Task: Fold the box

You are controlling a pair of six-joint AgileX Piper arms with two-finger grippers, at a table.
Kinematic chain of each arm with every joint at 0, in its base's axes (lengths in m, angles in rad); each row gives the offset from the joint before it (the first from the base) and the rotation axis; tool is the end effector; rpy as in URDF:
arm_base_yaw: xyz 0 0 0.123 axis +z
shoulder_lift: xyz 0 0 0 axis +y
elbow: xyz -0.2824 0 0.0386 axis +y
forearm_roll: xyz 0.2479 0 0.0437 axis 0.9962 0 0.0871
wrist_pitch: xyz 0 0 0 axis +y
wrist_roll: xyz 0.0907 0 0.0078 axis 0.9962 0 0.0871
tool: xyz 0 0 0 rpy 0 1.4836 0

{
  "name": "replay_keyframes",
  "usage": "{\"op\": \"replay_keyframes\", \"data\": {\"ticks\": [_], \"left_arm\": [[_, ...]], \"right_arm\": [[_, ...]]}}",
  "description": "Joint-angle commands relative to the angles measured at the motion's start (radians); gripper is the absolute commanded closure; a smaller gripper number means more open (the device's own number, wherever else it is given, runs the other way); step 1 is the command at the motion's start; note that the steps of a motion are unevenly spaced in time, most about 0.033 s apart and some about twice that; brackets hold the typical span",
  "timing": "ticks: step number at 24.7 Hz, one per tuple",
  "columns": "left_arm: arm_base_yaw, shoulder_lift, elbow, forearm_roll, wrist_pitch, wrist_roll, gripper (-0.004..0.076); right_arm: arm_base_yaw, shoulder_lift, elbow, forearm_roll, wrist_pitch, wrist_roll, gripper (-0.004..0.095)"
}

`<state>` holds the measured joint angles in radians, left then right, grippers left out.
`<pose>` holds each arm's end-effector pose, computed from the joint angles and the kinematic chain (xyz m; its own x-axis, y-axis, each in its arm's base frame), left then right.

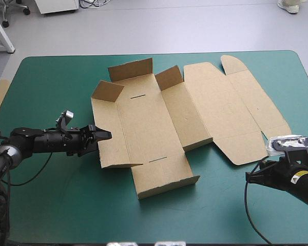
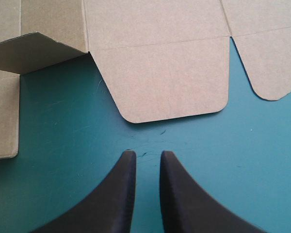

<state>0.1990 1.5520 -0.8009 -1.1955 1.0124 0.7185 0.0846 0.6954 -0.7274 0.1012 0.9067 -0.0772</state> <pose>0.2737 -0.0181 0.2169 -0.9255 -0.3191 -0.2041 -0.0335 0.6058 -0.7949 0.1173 0.0172 0.3209 -0.7022 -0.0742 -0.7081 -0.1506 0.9875 0.0458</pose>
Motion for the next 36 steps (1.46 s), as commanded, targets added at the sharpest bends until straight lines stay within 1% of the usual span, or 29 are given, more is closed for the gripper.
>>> {"op": "replay_keyframes", "data": {"ticks": [1,8,11,15,17,18,20,21,22,23,24,30,36], "left_arm": [[-0.041,-0.02,-0.028,-0.068,0.007,0.023,0.0186],[-0.141,-0.011,-0.028,-0.062,-0.093,0.023,0.0186],[-0.166,0.026,-0.028,-0.079,-0.093,0.034,0.0187],[-0.17,0.051,-0.028,-0.12,-0.078,0.064,0.0222],[-0.17,0.051,-0.028,-0.142,-0.075,0.08,0.028],[-0.17,0.051,-0.028,-0.147,-0.075,0.085,0.0333],[-0.17,0.051,-0.028,-0.172,-0.075,0.1,0.0464],[-0.17,0.051,-0.028,-0.194,-0.075,0.117,0.0547],[-0.17,0.051,-0.028,-0.212,-0.073,0.123,0.065],[-0.17,0.051,-0.028,-0.221,-0.073,0.128,0.0715],[-0.17,0.051,-0.028,-0.233,-0.071,0.149,0.0731],[-0.17,0.051,-0.028,-0.25,-0.078,0.167,0.0734],[-0.17,0.049,-0.029,-0.249,-0.117,0.172,0.0734]], "right_arm": [[0.001,0.002,-0.033,0.004,-0.046,-0.008,0.0729],[0.001,0.002,-0.033,0.002,-0.046,-0.008,0.0733],[0.001,0.002,-0.033,0.002,-0.046,-0.008,0.0733],[0.001,0.002,-0.033,0.002,-0.042,-0.006,0.0733],[0.001,0.002,-0.033,0.002,-0.042,-0.006,0.0733],[0.001,0.002,-0.033,0.002,-0.042,-0.006,0.0733],[0.001,0.002,-0.033,0.002,-0.042,-0.006,0.0733],[0.001,0.002,-0.033,0.002,-0.042,-0.006,0.0733],[0.001,0.002,-0.033,0.002,-0.042,-0.006,0.0745],[0.001,0.002,-0.033,0.002,-0.042,-0.006,0.0754],[0.001,0.002,-0.033,0.002,-0.042,-0.006,0.0768],[0.001,0.002,-0.033,0.002,-0.042,-0.006,0.0841],[0.001,0.002,-0.033,0.002,-0.04,-0.006,0.086]]}}
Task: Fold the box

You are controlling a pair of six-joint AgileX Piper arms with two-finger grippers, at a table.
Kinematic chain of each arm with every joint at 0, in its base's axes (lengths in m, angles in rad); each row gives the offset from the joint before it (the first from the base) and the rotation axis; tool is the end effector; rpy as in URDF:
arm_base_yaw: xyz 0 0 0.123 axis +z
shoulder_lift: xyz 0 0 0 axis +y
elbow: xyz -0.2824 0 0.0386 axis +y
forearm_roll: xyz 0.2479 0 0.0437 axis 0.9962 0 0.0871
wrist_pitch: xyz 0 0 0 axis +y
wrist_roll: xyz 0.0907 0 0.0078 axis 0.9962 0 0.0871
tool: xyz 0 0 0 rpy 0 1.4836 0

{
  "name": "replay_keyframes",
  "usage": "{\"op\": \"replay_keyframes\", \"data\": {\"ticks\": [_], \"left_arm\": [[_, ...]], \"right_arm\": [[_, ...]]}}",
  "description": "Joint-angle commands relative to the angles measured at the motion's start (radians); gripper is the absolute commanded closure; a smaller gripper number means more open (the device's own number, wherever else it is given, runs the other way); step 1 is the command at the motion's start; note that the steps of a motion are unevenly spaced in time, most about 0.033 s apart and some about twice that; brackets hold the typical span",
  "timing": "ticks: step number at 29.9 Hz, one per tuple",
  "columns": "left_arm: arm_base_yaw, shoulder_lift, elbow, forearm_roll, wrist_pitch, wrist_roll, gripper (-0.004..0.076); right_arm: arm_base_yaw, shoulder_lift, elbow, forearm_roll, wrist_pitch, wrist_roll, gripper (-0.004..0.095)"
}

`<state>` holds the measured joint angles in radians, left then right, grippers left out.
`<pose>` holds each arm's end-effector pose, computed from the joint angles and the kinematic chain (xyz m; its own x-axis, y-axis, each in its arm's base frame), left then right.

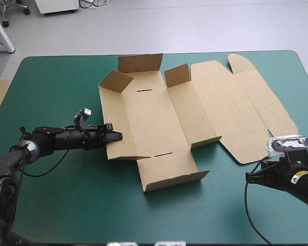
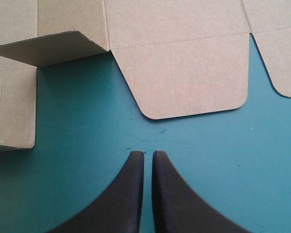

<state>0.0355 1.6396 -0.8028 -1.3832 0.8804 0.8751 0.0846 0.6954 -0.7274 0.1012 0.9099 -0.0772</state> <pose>0.2921 -0.0587 0.1983 -0.9177 -0.2906 -0.2710 0.0450 0.6018 -0.7974 0.1171 0.0172 0.3207 -0.7044 -0.0747 -0.7059 -0.1508 0.9875 0.0460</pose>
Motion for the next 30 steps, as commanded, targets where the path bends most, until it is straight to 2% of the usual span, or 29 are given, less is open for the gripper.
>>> {"op": "replay_keyframes", "data": {"ticks": [1,6,10,12,15,17,23,30], "left_arm": [[-0.007,-0.04,-0.03,-0.062,0.002,0.018,0.0734],[-0.007,-0.045,-0.089,0.031,-0.051,0.014,0.0734],[-0.007,-0.092,-0.154,0.189,-0.154,-0.018,0.0734],[-0.001,-0.127,-0.199,0.352,-0.181,-0.087,0.0734],[0.027,-0.162,-0.263,0.628,-0.139,-0.207,0.0734],[0.047,-0.193,-0.272,0.675,-0.151,-0.276,0.0734],[0.012,-0.332,-0.274,0.611,-0.163,-0.115,0.0734],[-0.142,-0.494,-0.274,0.758,-0.272,-0.112,0.0734]], "right_arm": [[0.001,0.002,-0.033,0.001,-0.041,-0.006,0.0861],[0.001,0.002,-0.033,-0.003,-0.039,-0.006,0.0884],[0.001,0.002,-0.033,-0.005,-0.039,-0.002,0.0886],[0.001,0.002,-0.033,-0.005,-0.039,-0.002,0.0886],[0.001,0.009,-0.033,-0.012,-0.043,0.007,0.0886],[0.001,0.022,-0.029,-0.038,-0.048,0.019,0.0886],[0.001,0.06,0.005,-0.028,-0.1,0.021,0.0886],[0.001,0.086,0.009,-0.028,-0.136,0.035,0.0886]]}}
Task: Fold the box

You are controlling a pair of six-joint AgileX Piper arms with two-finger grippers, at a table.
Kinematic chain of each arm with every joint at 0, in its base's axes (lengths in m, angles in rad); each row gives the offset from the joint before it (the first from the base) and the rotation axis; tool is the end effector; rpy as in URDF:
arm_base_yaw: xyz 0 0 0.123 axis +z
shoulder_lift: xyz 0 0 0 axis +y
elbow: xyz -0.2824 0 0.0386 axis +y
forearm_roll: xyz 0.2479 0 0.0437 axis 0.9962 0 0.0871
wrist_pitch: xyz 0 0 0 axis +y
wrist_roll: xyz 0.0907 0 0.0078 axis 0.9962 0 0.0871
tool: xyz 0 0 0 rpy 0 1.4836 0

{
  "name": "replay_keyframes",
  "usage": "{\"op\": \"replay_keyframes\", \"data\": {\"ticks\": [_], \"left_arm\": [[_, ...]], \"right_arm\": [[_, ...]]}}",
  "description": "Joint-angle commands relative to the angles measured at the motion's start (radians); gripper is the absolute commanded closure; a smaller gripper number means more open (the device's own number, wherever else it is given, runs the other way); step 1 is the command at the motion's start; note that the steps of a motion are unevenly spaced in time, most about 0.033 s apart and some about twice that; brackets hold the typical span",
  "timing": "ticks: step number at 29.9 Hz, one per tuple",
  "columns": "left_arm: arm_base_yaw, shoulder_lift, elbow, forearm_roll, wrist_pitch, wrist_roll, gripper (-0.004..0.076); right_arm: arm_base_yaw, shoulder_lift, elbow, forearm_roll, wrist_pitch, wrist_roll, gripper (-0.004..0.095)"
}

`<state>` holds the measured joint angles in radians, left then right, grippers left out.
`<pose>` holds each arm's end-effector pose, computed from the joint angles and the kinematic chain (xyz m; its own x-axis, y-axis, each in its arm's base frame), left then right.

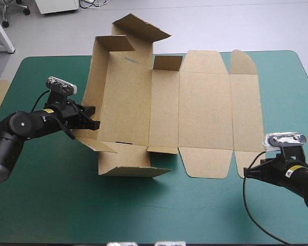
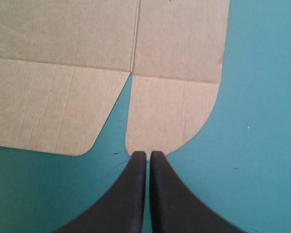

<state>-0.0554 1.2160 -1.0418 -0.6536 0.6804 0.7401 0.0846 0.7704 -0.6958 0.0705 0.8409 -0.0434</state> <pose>0.2539 -0.0490 0.3498 -0.5269 0.2159 -0.8221 0.4693 0.8803 -0.0696 0.1353 0.0163 0.3055 -0.7337 -0.0586 -0.6769 -0.1171 0.9923 0.0411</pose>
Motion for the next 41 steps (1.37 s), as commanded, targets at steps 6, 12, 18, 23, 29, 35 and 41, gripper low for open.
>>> {"op": "replay_keyframes", "data": {"ticks": [6,12,18,23,29,35,41], "left_arm": [[-0.201,-0.095,-0.037,0.306,-0.1,-0.048,0.0734],[-0.331,-0.093,-0.039,0.558,-0.171,-0.169,0.0734],[-0.438,-0.072,-0.11,0.807,-0.167,-0.275,0.0734],[-0.541,-0.026,-0.193,1.035,-0.159,-0.33,0.0734],[-0.652,0.073,-0.215,1.227,-0.169,-0.375,0.0734],[-0.742,0.114,-0.215,1.424,-0.165,-0.472,0.0734],[-0.744,0.116,-0.215,1.521,-0.153,-0.521,0.0734]], "right_arm": [[0.001,0.029,-0.023,0.024,-0.069,0.003,0.0888],[0.001,0.029,-0.023,0.052,-0.061,0.003,0.0907],[0.001,0.029,-0.023,0.078,-0.073,-0.001,0.0907],[0.001,0.029,-0.023,0.083,-0.097,-0.001,0.0907],[0.001,0.029,-0.023,0.116,-0.111,-0.012,0.0907],[0.001,0.029,-0.023,0.132,-0.111,-0.028,0.0907],[0.001,0.029,-0.023,0.135,-0.111,-0.033,0.0907]]}}
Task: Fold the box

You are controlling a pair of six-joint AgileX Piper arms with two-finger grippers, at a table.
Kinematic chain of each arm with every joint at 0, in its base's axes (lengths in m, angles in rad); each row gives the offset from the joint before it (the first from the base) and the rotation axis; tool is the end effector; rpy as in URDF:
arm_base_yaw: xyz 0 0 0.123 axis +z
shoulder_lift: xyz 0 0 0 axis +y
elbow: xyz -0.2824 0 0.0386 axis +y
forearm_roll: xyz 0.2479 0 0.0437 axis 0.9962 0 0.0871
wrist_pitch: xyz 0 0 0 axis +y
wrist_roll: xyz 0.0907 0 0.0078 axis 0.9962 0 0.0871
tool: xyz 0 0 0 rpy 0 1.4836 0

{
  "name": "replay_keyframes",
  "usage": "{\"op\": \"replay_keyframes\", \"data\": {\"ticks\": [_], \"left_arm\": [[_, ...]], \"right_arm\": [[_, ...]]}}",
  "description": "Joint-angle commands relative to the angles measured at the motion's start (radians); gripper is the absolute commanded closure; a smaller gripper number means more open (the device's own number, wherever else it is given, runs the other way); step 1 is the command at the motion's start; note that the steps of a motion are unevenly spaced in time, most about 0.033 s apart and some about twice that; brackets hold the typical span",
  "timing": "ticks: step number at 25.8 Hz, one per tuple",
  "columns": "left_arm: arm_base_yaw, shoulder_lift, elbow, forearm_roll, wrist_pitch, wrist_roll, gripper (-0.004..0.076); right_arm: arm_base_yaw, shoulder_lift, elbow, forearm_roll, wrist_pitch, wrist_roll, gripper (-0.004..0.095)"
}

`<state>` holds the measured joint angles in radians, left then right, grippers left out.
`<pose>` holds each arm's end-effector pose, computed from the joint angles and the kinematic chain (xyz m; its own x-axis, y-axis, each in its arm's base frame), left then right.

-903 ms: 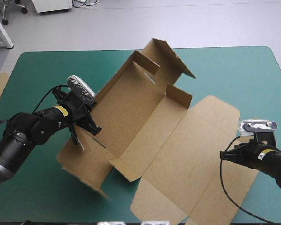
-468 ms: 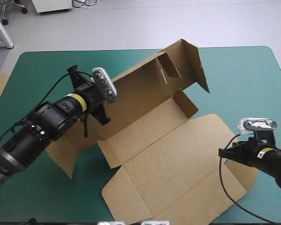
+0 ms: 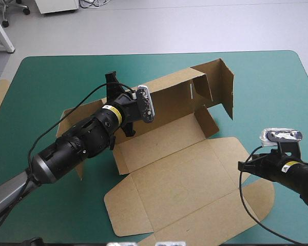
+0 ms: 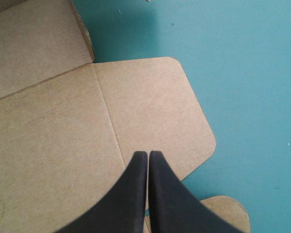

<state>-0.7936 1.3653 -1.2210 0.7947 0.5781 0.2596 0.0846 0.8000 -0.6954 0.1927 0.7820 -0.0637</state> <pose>0.2398 -0.1931 0.3757 0.1549 0.9227 -0.3531 0.5051 0.2332 0.8310 0.1439 0.0245 0.3059 -0.7191 0.0124 -0.6948 -0.1256 0.9810 0.1476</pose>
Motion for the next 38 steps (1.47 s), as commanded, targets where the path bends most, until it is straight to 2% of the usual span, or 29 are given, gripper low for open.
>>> {"op": "replay_keyframes", "data": {"ticks": [1,12,17,25,33,36,38], "left_arm": [[-0.006,-0.034,-0.036,0.067,-0.055,-0.043,0.0734],[-0.004,-0.037,-0.036,0.098,-0.049,-0.043,0.0734],[-0.009,-0.057,0.011,0.085,-0.083,-0.084,0.0734],[-0.11,-0.074,0.112,0.081,-0.064,-0.083,0.0734],[-0.151,-0.074,0.138,0.169,-0.01,-0.177,0.0734],[-0.154,-0.089,0.215,0.264,-0.012,-0.181,0.0734],[-0.152,-0.119,0.267,0.378,-0.016,-0.241,0.0734]], "right_arm": [[0.001,-0.001,-0.023,0.014,-0.052,-0.013,0.0907],[0.001,-0.001,-0.023,0.021,-0.045,-0.013,0.0908],[0.001,-0.001,-0.023,0.028,-0.052,-0.013,0.0907],[0.001,-0.003,-0.023,0.036,-0.153,-0.088,0.0908],[0.001,-0.003,-0.023,0.068,-0.195,-0.083,0.0908],[0.001,-0.003,-0.023,0.076,-0.195,-0.066,0.0908],[0.001,-0.003,-0.023,0.076,-0.193,-0.063,0.0908]]}}
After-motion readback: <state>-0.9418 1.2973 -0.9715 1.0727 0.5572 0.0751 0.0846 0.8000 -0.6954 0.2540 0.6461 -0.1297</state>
